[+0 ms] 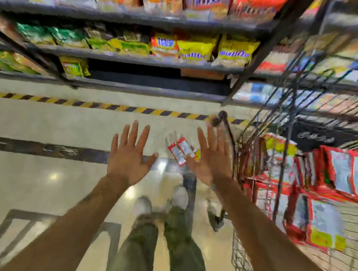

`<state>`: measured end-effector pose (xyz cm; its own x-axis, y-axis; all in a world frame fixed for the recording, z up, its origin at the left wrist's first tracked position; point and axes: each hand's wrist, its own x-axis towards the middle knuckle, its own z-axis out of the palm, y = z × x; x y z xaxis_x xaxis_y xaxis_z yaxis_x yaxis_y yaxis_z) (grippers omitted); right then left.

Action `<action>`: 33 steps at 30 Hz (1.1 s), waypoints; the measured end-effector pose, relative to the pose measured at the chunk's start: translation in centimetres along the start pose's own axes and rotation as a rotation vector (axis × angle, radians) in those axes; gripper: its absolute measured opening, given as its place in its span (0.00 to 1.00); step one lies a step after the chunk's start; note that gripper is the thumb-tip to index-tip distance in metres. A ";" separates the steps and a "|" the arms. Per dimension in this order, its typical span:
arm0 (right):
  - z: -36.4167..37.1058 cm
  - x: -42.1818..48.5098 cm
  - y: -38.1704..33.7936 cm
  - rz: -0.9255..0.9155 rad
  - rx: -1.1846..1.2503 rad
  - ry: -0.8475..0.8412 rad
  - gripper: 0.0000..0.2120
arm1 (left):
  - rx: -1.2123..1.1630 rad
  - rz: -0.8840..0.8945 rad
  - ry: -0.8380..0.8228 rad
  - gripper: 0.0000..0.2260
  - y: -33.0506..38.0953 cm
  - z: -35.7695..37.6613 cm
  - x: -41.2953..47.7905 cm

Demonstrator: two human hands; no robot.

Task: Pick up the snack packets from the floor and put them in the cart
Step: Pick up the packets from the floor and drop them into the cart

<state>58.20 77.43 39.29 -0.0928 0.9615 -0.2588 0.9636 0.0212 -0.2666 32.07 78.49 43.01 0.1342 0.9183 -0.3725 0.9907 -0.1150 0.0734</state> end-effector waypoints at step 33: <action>56.9 23.4 18.3 0.570 0.560 -0.389 0.35 | -1.541 -0.932 -0.325 0.13 4.2 61.6 31.4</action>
<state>59.42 84.76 -24.46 0.1869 0.6218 -0.7605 0.6348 -0.6673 -0.3896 41.94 83.56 -25.35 -0.1991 0.3488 -0.9158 -0.1401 0.9148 0.3789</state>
